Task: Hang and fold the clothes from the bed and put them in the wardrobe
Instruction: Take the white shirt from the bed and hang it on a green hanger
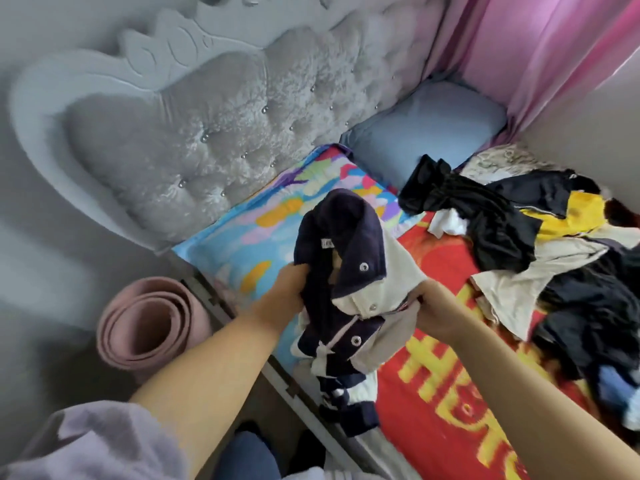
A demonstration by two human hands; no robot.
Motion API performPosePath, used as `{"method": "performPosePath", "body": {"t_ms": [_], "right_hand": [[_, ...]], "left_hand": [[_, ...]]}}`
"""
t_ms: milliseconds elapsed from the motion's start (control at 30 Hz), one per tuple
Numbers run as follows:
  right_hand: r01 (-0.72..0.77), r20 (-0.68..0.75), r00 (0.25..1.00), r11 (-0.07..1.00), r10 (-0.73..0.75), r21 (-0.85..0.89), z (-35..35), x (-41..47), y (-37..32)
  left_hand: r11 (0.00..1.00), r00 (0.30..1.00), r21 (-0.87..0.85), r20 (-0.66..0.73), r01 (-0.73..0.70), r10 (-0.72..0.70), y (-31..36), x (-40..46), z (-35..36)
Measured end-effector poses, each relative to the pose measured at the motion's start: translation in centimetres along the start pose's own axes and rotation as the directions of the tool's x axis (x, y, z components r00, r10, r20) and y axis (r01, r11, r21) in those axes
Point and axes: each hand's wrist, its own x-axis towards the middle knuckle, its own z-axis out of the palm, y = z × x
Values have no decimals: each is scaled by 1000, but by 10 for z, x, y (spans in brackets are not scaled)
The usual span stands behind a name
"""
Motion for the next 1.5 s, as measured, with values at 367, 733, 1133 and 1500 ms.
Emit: {"method": "performPosePath", "body": {"t_ms": [367,733,1133,1500], "right_hand": [[240,-106,924,773,-368,-587,56,-129,37],[323,223,928,348,-299,-880,238,-243,119],[773,773,632,28,61,-634,381,-333,280],[553,798,600,750,-57,-362,541,-400,252]], "left_hand": [[962,974,-163,-101,-218,203,-16,-191,-99],[951,956,-125,33,-284,290,-119,-416,-222],[888,850,63,-265,-456,455,-193,-618,-327],[667,798,743,-438,63,413,-281,-673,-492]]}}
